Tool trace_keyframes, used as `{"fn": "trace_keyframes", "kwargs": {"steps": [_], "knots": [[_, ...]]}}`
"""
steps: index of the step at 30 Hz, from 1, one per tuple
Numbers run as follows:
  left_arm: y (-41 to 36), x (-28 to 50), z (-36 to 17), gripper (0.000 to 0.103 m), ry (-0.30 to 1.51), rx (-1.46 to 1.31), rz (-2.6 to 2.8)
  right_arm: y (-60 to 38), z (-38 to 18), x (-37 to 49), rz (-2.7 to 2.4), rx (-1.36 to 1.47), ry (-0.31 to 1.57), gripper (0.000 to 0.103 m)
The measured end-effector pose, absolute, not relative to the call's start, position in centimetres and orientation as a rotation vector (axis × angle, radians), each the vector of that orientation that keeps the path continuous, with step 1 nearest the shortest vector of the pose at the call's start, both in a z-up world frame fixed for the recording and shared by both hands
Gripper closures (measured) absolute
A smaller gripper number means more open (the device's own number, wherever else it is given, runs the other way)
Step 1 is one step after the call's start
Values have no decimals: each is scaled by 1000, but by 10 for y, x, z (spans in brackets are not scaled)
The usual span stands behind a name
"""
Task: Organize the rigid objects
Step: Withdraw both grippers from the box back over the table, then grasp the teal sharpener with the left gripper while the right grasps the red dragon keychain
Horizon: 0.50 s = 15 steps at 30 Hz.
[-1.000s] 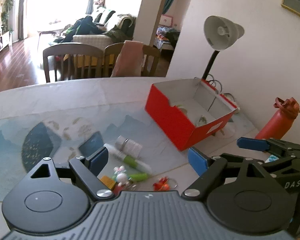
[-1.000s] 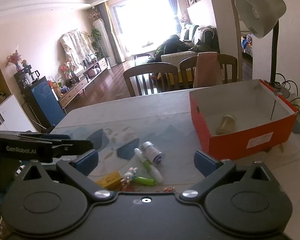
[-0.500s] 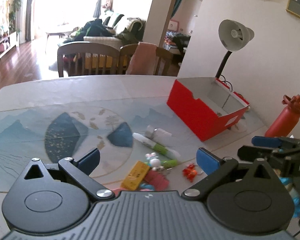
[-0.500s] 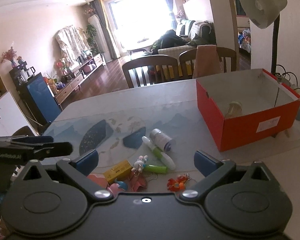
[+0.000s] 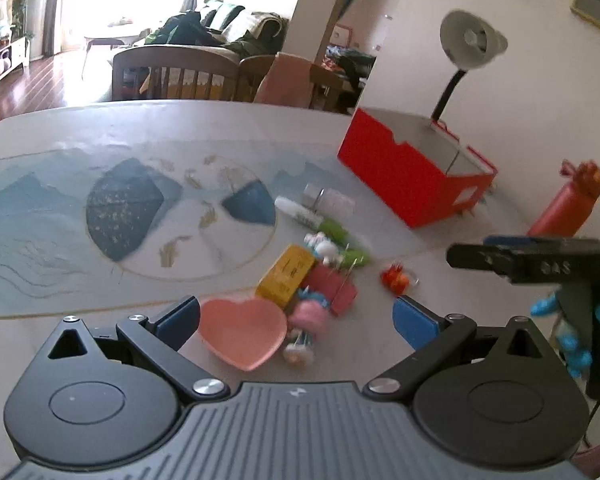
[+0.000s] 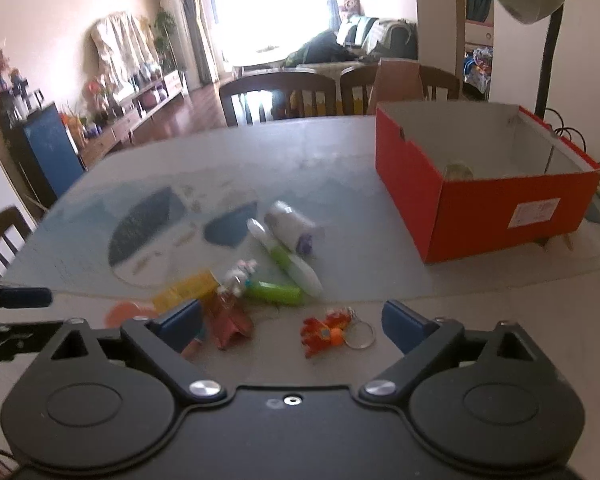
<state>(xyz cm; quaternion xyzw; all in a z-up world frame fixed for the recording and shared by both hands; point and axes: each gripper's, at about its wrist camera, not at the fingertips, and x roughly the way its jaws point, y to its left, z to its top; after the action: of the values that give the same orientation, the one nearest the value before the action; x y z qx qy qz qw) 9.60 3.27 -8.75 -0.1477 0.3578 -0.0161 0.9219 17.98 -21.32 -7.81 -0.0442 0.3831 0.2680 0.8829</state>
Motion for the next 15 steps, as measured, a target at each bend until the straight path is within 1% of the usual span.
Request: {"fn": "trace_keyframes", "kwargs": {"steps": [11,15], "knots": [[22,90,-135,0,861,-266,-16,-195,-123,203,545,-178,866,21],[16,87,-148,0,890,-254,-25,-190,-132,207,538,-198,882,23]]}}
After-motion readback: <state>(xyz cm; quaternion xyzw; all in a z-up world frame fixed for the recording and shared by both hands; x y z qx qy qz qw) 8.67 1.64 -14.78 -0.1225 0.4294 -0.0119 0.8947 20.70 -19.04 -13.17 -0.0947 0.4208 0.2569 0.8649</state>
